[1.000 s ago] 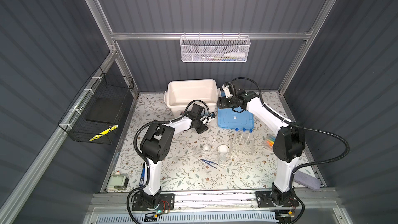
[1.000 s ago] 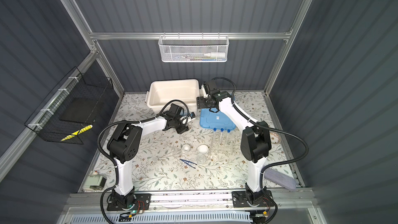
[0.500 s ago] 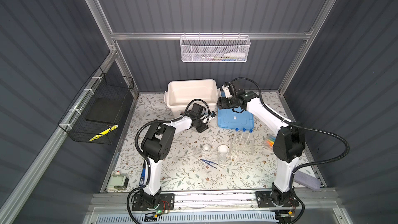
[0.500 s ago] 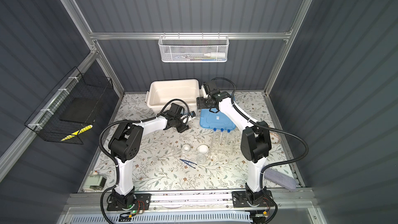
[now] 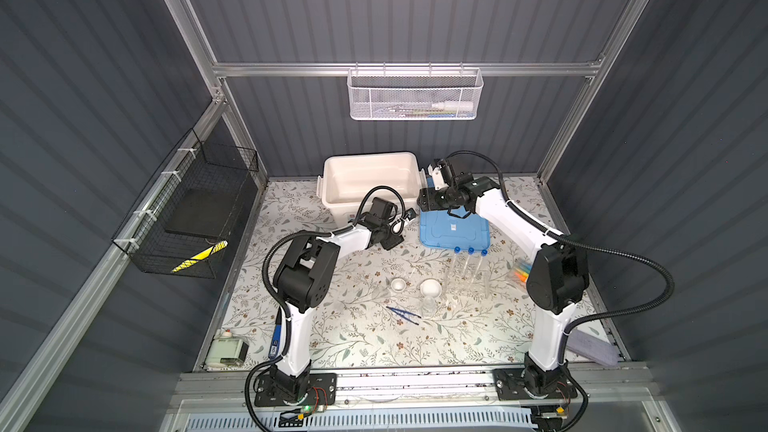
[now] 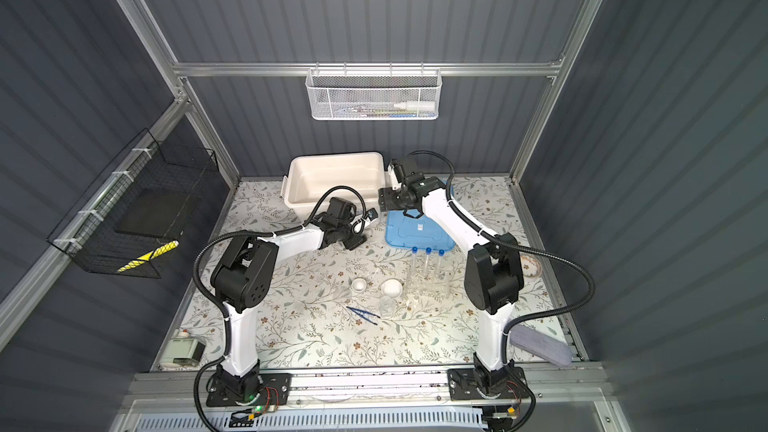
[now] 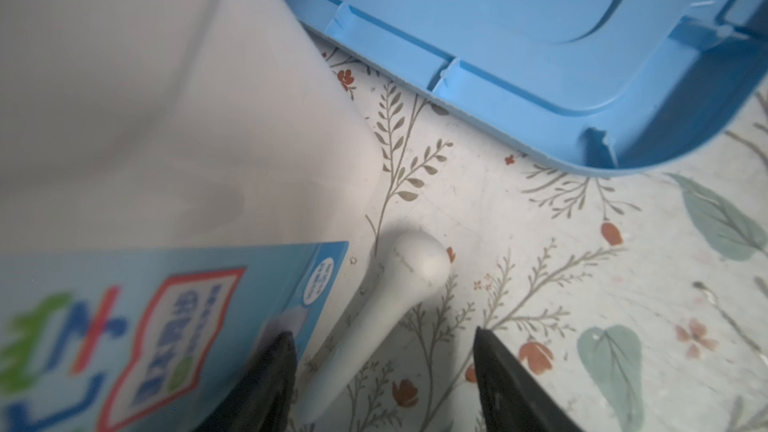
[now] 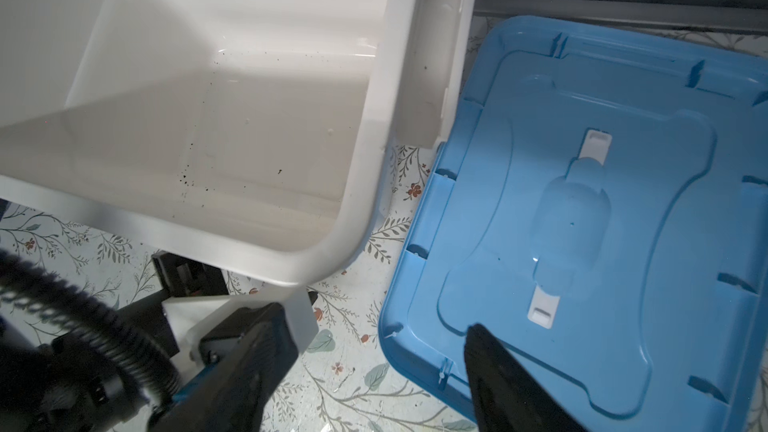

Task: Organize the chemistry lab equipment
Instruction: 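Lower the left gripper onto the white pestle and close it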

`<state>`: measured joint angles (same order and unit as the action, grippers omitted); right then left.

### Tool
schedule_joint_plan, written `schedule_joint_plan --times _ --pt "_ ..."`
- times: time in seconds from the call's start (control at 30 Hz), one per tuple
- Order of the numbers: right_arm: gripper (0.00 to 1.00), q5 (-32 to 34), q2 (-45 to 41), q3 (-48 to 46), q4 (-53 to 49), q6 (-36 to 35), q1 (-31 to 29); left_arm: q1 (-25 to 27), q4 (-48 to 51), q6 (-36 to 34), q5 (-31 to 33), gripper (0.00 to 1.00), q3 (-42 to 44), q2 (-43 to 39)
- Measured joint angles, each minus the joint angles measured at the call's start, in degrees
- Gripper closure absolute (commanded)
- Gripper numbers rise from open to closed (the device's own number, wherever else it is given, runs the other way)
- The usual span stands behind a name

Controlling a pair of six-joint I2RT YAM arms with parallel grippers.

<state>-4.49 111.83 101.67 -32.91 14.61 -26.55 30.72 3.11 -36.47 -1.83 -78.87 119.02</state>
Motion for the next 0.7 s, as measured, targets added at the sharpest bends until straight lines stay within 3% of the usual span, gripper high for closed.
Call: schedule_joint_plan --times 0.3,0.7 --pt "0.26 -0.7 0.0 0.0 0.8 0.7 0.0 0.0 -0.4 -0.9 0.2 0.35 -0.5 1.7" --pt "0.29 -3.0 1.3 1.9 1.6 2.4 0.2 0.0 2.1 -1.5 -2.6 0.72 -0.6 1.9"
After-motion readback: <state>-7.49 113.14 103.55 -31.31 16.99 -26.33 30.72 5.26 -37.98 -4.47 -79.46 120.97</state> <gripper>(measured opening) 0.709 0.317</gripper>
